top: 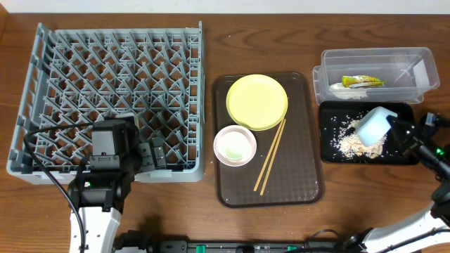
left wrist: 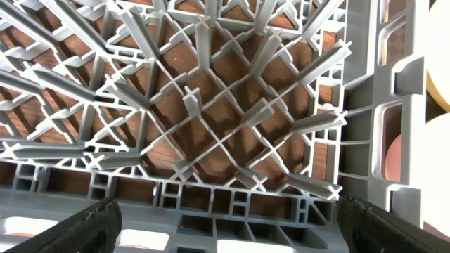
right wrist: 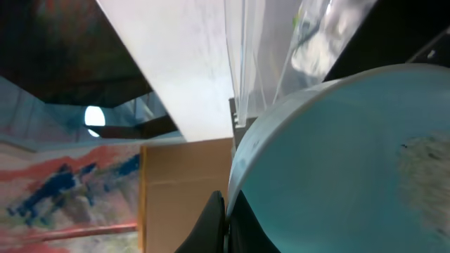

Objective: Sort waste into correct bins and load items into the dishwasher rack
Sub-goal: 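Tip the blue bowl over the black tray to empty food scraps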

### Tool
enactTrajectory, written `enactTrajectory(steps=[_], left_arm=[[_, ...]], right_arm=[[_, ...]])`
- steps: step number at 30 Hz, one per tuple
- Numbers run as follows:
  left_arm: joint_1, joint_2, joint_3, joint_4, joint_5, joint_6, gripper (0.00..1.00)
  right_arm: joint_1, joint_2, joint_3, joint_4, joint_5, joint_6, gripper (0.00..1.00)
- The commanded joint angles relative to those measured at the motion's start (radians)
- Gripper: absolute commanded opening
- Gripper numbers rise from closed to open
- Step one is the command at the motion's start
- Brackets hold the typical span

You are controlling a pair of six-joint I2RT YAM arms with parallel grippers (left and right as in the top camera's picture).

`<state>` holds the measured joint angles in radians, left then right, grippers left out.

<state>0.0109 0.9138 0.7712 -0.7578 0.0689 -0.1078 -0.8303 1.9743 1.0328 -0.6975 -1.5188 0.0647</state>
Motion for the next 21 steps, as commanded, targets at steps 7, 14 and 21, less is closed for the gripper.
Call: enactTrajectory(steps=[7,14,21], left_arm=[[-0.001,0.001,0.02,-0.001,0.002,-0.006,0.99],[-0.001,0.001,0.02,0.0,0.002,-0.006,0.99],[-0.001,0.001,0.02,0.0,0.002,-0.006,0.99]], right_arm=[[0.15,-0.002,-0.001,-0.029,-0.042,0.018,0.01],[0.166,-0.045,0.0,-0.001,-0.042,0.028,0.01],[0.069,-0.068,0.009,0.018,-0.042,0.029,0.01]])
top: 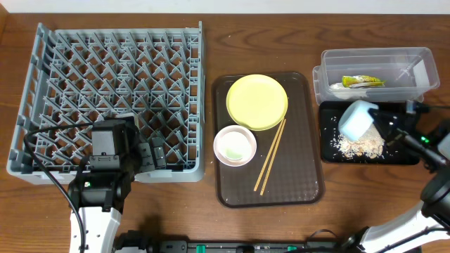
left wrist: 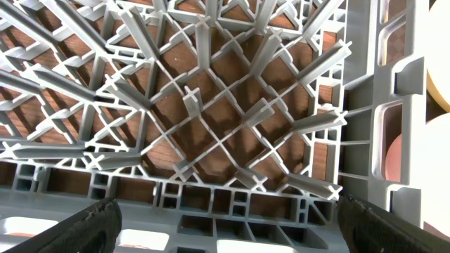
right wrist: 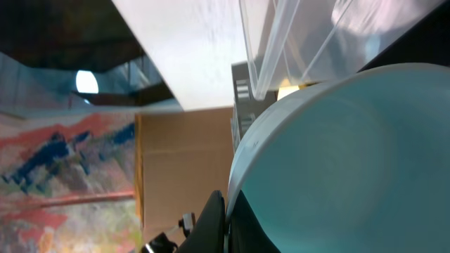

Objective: Sort waste into correct bins and load items into the dishwasher rack
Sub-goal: 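Tip the blue bowl over the black tray to empty food scraps, then set the blue bowl down onto the yellow plate with the right gripper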

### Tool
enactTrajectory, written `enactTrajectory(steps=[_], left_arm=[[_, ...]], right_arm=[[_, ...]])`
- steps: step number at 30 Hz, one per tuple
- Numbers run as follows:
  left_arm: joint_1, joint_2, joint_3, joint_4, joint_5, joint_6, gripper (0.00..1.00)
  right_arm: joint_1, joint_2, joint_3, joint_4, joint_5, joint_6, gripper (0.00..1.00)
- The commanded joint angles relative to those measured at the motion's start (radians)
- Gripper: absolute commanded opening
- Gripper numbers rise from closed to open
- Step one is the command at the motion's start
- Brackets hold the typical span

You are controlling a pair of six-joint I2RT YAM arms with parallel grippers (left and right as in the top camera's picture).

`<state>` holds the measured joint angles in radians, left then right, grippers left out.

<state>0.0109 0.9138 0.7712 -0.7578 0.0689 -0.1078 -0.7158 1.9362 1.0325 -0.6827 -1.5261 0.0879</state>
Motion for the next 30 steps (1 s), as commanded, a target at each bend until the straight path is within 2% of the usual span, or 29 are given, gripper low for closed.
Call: enactTrajectory(steps=[1,8,20,27,30], left_arm=[[-0.001,0.001,0.02,0.0,0.002,-0.006,0.99],[-0.001,0.001,0.02,0.0,0.002,-0.006,0.99],[-0.001,0.001,0.02,0.0,0.002,-0.006,0.99],[-0.001,0.001,0.02,0.0,0.002,-0.006,0.99],[-0.001,0.001,0.02,0.0,0.002,-0.006,0.99]], right_arm=[[-0.062,-0.03,0.009,0.003,-0.035,0.005,0.01],[-0.07,-0.03,0.009,0.002,-0.034,0.032,0.01],[0.137,-0.049,0.009,0.009,-0.035,0.034,0.01],[0.267,-0.241,0.011,0.078,-0.017,0.017,0.01],[0.357,-0.355,0.014,0.161,0.138,0.063,0.01]])
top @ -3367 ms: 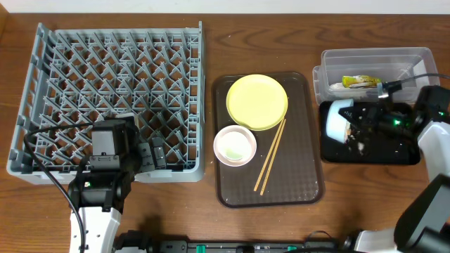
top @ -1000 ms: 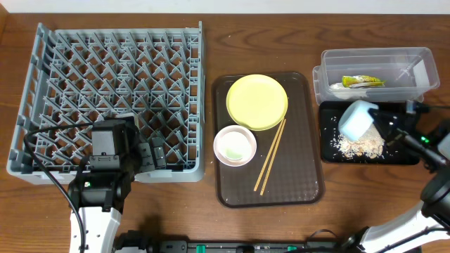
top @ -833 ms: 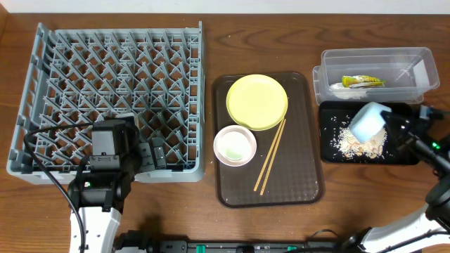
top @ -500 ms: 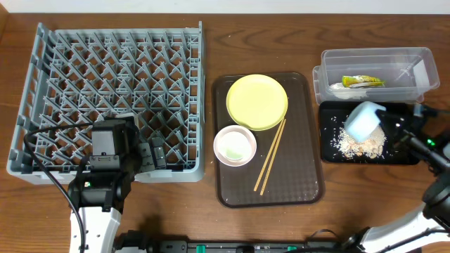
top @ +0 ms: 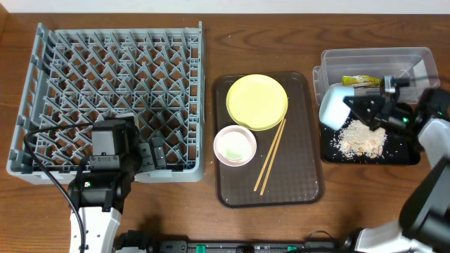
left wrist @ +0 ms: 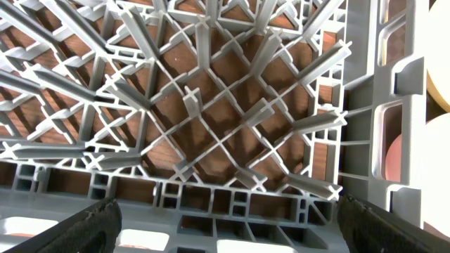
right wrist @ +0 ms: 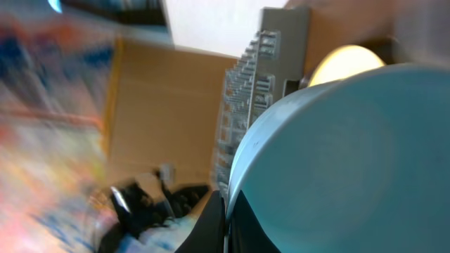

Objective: Sort waste into correct bins and load items into the dishwasher rack
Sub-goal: 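Set the blue bowl down onto the yellow plate with the right gripper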

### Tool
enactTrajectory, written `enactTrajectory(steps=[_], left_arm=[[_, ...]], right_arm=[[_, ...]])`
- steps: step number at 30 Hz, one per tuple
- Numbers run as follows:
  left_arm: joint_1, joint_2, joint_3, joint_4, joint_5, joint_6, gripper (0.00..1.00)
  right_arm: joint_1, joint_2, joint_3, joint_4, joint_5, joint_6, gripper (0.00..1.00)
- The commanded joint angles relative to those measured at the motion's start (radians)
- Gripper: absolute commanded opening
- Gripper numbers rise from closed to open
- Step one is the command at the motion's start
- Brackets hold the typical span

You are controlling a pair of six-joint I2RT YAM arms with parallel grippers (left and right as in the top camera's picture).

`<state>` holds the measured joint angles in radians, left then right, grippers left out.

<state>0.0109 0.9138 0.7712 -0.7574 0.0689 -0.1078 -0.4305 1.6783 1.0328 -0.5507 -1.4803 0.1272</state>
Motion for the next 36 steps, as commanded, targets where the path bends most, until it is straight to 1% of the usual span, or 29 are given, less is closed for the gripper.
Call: enactTrajectory(steps=[1,4,5,6,12,14,16,20,23,27,31,32,33,36], left_arm=[[-0.001,0.001,0.02,0.0,0.002,-0.006,0.99],[-0.001,0.001,0.02,0.0,0.002,-0.006,0.99],[-0.001,0.001,0.02,0.0,0.002,-0.006,0.99],[-0.001,0.001,0.02,0.0,0.002,-0.006,0.99],[-0.001,0.001,0.02,-0.001,0.002,-0.006,0.99],[-0.001,0.001,0.02,0.0,0.002,-0.006,0.99],[-0.001,0.001,0.02,-0.001,0.002,-0.006,0.99],[-0.001,0.001,0.02,-0.001,0.002,-0.006,0.99],[-0.001,0.001,0.02,-0.001,0.002,-0.006,0.99],[-0.001,0.001,0.02,-0.001,0.002,-0.006,0.99],[-0.001,0.001,0.02,-0.001,0.002,-0.006,0.99],[-0.001,0.001,0.02,-0.001,0.002,-0.006,0.99],[-0.001,0.001,0.02,-0.001,0.002,-0.006,0.99],[-0.001,0.001,0.02,-0.001,0.002,-0.006,0.99]], right_arm=[[0.113,-0.132,0.013,0.055,0.177,0.041,0.01],[0.251,-0.202,0.013,0.118,0.439,0.051,0.01],[0.319,-0.216,0.013,0.143,0.555,0.042,0.01],[0.365,-0.219,0.013,0.16,0.62,0.028,0.01],[0.657,-0.181,0.013,0.253,1.081,-0.038,0.01],[0.738,-0.151,0.013,0.297,1.178,-0.08,0.01],[0.805,-0.119,0.013,0.334,1.242,-0.123,0.01],[0.889,-0.04,0.013,0.383,1.32,-0.171,0.01],[0.916,0.033,0.013,0.417,1.353,-0.169,0.01],[0.925,0.107,0.013,0.439,1.348,-0.166,0.01],[0.925,0.119,0.013,0.435,1.348,-0.166,0.01],[0.925,0.112,0.014,0.435,1.341,-0.166,0.05],[0.925,0.103,0.014,0.435,1.324,-0.166,0.12],[0.925,0.053,0.014,0.423,1.217,-0.168,0.49]])
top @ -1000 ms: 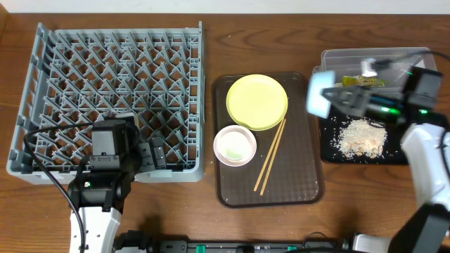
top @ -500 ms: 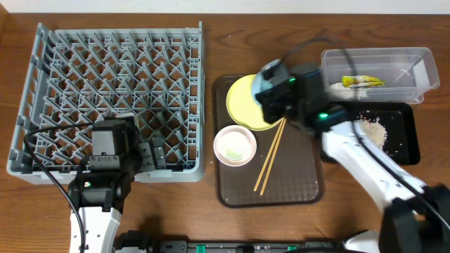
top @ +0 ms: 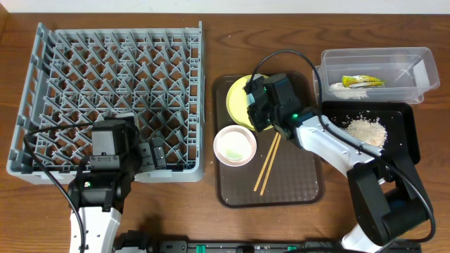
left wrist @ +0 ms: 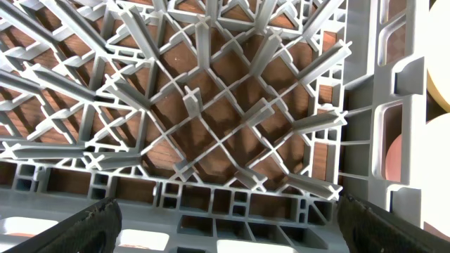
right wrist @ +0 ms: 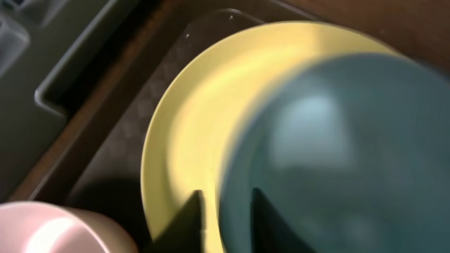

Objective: Sort waste into correct bins and load items into the dishwasher rack
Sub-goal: 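Set the blue bowl down onto the yellow plate with the right gripper, then grasp the pink bowl with the right gripper and lift it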

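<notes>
My right gripper (top: 261, 102) hangs over the yellow plate (top: 236, 98) on the brown tray (top: 302, 184), shut on the rim of a light-blue bowl (right wrist: 337, 154). The right wrist view shows one finger inside and one outside that rim, with the plate (right wrist: 204, 119) beneath. The arm hides the bowl from overhead. A pink-white bowl (top: 235, 145) and chopsticks (top: 269, 158) lie on the same tray. My left gripper (top: 151, 154) stands open over the near right corner of the grey dishwasher rack (top: 119, 84), nothing between its fingers (left wrist: 91, 225).
At the right a black tray (top: 404, 151) holds a pile of crumbs (top: 365, 129). Behind it a clear bin (top: 373, 70) contains a yellow wrapper (top: 362, 81). The right arm stretches across from the lower right to the brown tray.
My right gripper, still holding the blue bowl, has moved left from the left edge of the black tray and clear bin to above the yellow plate. The left arm has not moved.
My right gripper first held the blue bowl tilted over the crumbs on the black tray. Then the bowl was farther left over that tray, then at its left edge, and now over the yellow plate. The left gripper stayed open over the rack throughout.
</notes>
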### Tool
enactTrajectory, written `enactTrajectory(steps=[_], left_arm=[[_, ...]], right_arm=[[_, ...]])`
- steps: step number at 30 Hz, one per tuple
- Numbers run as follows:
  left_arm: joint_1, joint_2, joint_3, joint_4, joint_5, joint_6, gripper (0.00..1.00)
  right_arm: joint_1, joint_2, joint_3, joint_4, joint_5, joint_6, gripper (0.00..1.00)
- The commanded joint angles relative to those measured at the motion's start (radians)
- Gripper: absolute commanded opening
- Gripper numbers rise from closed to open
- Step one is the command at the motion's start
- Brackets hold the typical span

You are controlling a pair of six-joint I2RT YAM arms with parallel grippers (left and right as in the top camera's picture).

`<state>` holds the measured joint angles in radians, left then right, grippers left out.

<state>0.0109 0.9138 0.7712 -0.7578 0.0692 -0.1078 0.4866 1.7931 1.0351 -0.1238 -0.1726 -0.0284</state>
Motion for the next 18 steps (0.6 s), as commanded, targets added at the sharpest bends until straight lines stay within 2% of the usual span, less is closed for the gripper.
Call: enactTrajectory(steps=[1,4,7,11,18], left_arm=[[-0.001,0.001,0.02,0.0,0.002,-0.006,0.99],[-0.001,0.001,0.02,0.0,0.002,-0.006,0.99],[-0.001,0.001,0.02,0.0,0.002,-0.006,0.99],[-0.001,0.001,0.02,0.0,0.002,-0.006,0.99],[-0.001,0.001,0.02,0.0,0.002,-0.006,0.99]], right_arm=[[0.007,-0.082,0.012,-0.003,-0.12,-0.014,0.56],[0.003,-0.168,0.012,-0.006,-0.177,-0.014,0.66],[0.003,-0.263,0.012,-0.024,-0.184,-0.014,0.6],[0.014,-0.345,0.012,-0.122,-0.184,-0.009,0.56],[0.081,-0.298,0.01,-0.356,-0.183,0.006,0.4]])
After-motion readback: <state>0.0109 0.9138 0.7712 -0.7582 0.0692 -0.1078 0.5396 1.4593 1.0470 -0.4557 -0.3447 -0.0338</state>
